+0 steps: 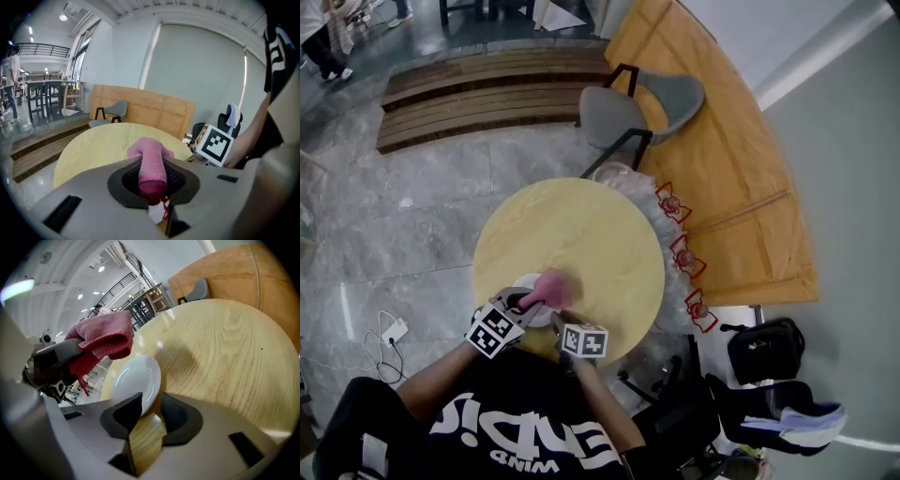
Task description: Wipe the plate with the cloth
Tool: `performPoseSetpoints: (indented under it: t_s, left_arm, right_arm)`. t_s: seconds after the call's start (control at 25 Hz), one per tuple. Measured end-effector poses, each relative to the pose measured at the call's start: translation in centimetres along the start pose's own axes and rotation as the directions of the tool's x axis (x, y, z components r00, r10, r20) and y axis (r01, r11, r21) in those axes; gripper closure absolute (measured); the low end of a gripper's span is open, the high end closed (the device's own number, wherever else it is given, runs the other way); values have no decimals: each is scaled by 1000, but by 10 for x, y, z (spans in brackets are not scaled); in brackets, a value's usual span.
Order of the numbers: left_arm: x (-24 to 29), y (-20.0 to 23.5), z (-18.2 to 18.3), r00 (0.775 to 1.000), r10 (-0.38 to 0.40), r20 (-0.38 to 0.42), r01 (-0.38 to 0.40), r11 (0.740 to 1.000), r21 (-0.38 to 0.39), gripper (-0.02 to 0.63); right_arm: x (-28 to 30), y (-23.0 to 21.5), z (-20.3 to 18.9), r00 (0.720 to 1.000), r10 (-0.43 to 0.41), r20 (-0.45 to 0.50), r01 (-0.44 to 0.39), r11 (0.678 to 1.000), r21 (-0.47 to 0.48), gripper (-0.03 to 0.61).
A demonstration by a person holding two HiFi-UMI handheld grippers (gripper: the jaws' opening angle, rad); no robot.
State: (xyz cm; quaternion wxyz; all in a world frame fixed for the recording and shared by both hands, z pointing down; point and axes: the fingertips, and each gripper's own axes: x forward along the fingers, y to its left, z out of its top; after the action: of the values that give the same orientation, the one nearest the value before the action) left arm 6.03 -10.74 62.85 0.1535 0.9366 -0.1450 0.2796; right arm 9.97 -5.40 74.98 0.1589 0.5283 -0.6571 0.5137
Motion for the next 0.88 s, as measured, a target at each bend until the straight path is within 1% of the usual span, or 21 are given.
performPoseSetpoints:
  t_s: [0.16,0.32,0.56,0.68,0.88]
  left_arm:
    - [5,3,-4,1000,-10,-20,10,1000,0,566]
    - [12,2,-10,998,-32,-48,32,999,3,566]
    - [35,-3,-18,993,-74,-96,77,997,24,566]
    - [50,-9,-26,986,-99,-132,104,994,32,566]
    - [70,-15,-50,968,-131,-214,141,990,32,566]
  right_arm:
    - [3,-3,1,1000,-9,-5,9,1000,17,456]
    - [5,-5,2,1000,-10,0,10,999,37,486]
    - [4,-5,4,1000,-27,-5,27,999,21,489]
    - [5,-4,5,999,-37,-4,37,999,13,502]
    - [6,-4,7,998,-64,-6,64,998,-5,505]
